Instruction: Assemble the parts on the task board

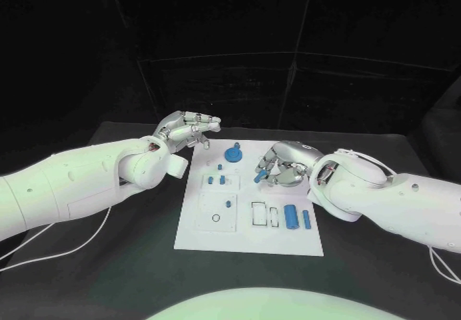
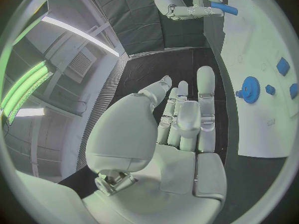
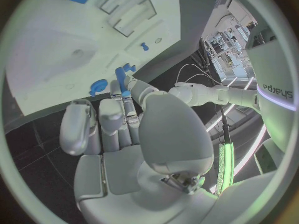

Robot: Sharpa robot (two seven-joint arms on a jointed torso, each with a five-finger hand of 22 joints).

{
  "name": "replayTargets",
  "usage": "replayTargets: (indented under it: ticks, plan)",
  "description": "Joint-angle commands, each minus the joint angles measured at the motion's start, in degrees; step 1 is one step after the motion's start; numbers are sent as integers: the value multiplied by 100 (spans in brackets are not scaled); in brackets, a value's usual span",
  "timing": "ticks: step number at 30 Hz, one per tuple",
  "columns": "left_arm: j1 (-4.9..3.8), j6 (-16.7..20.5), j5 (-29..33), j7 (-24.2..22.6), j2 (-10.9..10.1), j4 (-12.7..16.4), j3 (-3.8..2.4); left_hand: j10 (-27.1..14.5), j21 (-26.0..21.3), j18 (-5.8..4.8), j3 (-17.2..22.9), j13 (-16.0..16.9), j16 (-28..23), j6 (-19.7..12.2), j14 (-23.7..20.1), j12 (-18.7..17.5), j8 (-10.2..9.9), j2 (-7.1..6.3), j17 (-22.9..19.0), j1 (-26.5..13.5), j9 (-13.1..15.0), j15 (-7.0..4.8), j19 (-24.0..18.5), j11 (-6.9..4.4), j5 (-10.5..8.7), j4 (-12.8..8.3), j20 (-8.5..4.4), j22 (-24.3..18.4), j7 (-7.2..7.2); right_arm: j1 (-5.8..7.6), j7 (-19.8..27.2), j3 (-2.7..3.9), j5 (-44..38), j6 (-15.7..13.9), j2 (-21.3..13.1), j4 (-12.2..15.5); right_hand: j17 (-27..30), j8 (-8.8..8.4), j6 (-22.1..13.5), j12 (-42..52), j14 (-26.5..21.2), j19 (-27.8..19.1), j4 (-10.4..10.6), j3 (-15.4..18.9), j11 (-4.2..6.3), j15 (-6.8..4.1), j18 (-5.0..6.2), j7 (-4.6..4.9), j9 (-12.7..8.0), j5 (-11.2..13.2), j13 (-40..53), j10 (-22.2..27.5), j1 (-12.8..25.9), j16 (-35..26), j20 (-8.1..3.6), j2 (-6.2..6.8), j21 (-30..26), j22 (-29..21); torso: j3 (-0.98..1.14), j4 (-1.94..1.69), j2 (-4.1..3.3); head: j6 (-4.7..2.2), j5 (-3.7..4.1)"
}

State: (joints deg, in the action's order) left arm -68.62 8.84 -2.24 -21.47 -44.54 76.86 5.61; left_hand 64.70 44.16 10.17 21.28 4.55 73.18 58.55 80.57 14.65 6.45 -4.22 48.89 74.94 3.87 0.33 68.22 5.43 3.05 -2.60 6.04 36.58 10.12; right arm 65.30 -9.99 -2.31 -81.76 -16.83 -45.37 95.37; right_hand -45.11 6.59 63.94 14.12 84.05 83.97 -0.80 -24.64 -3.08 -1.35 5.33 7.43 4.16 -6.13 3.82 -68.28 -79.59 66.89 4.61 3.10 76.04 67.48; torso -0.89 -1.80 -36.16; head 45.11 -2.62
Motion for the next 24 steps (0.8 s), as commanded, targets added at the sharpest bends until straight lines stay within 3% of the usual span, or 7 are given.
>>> replayTargets:
  ticks: [1,3,8,11,15,24]
  plan:
    - [-6,-91,7,-13,13,-1,-1,-34,-28,29,-8,8,-15,-38,-34,20,-14,8,-7,-63,-3,25,-20,10,-2,28,34,-8,-8,11,249,0,481,-107,180,27,-2,10,64,-33,-14,9,-16,-60,-8,-30,-92,2,39,-68,1,-59,-17,28,-28,19,12,4,2,-26,-8,5,-50]
    - [-6,-90,7,-15,20,-8,-1,-34,-28,29,-8,8,-15,-38,-34,20,-14,8,-7,-63,-3,25,-20,10,-2,28,34,-8,-8,-6,303,-7,457,-54,382,2,5,7,64,-46,-17,7,-28,-87,-10,-29,-93,6,38,-112,1,-66,-14,28,-28,27,15,7,4,-5,-9,-2,-92]
    - [-6,-92,7,-23,43,-18,-1,-34,-28,29,-8,8,-15,-38,-34,20,-14,8,-7,-63,-3,25,-20,10,-2,28,34,-8,-8,-121,400,-24,189,49,731,-31,10,4,63,-61,-20,5,-43,-110,-13,-27,-93,9,36,-149,1,-70,-10,29,-27,41,16,7,8,-20,-14,32,-154]
    - [-6,-92,7,-25,55,-27,-1,-34,-28,29,-8,8,-15,-38,-34,20,-14,8,-7,-63,-3,25,-20,10,-2,28,34,-8,-8,-203,443,-33,46,116,904,-88,5,2,61,-64,-20,4,-49,-114,-13,-26,-93,10,35,-155,1,-71,-9,32,-27,49,17,8,4,-8,-14,34,-193]
    - [-6,-97,7,-29,72,-41,-1,-34,-28,29,-8,8,-15,-38,-34,20,-14,8,-7,-63,-3,25,-20,10,-2,28,34,-8,-8,-305,391,-91,-51,277,1100,-193,-11,-1,60,-72,-18,5,-61,-116,-16,-25,-95,14,33,-160,3,-76,1,44,-26,75,24,18,11,3,-15,63,-272]
    - [-6,-107,6,-29,95,-69,-2,-44,-34,30,-4,9,-16,-46,-37,30,-9,14,-12,-53,-2,25,-20,8,-1,24,35,-11,-9,-395,138,-130,-321,664,1325,-370,-17,-5,57,-84,-17,4,-57,-115,-21,-21,-95,17,31,-142,3,-81,35,52,-23,94,27,21,9,-8,-14,96,-315]
